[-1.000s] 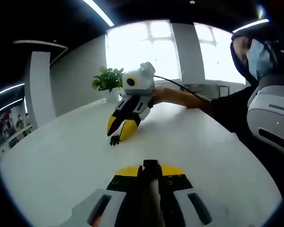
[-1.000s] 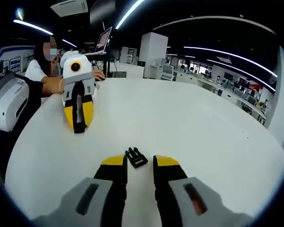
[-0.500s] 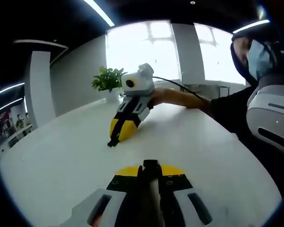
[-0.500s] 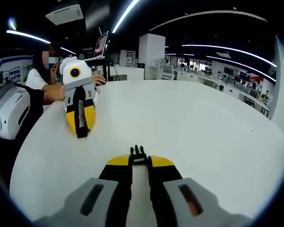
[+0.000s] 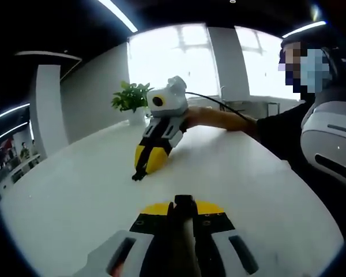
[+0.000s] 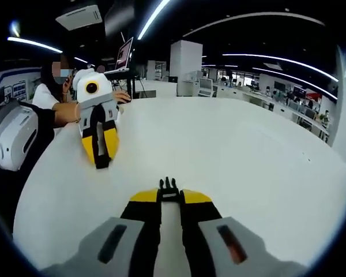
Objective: Snap the two parts of the plastic buckle together until the buckle closes and remains connected.
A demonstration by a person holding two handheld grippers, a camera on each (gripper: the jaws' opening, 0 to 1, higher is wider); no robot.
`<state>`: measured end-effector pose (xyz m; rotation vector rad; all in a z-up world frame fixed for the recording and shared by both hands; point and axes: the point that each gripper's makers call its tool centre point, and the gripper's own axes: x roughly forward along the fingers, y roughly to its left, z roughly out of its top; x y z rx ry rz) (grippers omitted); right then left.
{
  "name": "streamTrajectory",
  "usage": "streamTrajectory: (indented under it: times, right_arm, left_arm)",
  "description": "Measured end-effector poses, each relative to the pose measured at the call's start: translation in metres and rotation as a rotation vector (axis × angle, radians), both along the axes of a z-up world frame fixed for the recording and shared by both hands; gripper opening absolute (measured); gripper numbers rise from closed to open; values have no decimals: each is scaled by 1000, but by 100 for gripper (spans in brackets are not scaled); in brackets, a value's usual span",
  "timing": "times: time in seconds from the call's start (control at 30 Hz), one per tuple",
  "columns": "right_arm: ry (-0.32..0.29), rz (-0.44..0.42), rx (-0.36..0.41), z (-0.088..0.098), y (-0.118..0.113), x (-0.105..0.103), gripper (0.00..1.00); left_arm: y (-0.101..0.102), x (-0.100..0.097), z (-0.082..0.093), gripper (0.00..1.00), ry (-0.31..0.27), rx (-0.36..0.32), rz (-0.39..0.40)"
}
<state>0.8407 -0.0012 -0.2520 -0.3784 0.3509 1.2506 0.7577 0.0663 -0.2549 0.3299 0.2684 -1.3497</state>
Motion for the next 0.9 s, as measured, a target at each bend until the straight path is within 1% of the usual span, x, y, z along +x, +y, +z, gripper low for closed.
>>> streamTrajectory:
  times: [0.23, 0.33, 0.43, 0.53, 0.67, 0.9]
  right_arm:
    - [-18, 39, -5, 2, 5, -8, 13]
    - [-30, 67, -7, 3, 9, -15, 13]
    - [-43, 101, -8, 4, 14, -23, 13]
    - [-70, 157, -17, 4, 21, -34, 13]
    - [-89, 216, -17, 6, 27, -46, 13]
    - [-104, 280, -19, 6, 34, -59, 13]
  left_arm:
    - [1, 2, 0, 12, -7, 6, 8]
    - [2, 4, 0, 12, -15, 12, 18]
    - [3, 5, 0, 12, -6, 8, 22]
    - [3, 4, 0, 12, 0, 5, 23]
    - [3, 4, 0, 12, 0, 4, 23]
    - [2, 5, 0, 12, 2, 3, 24]
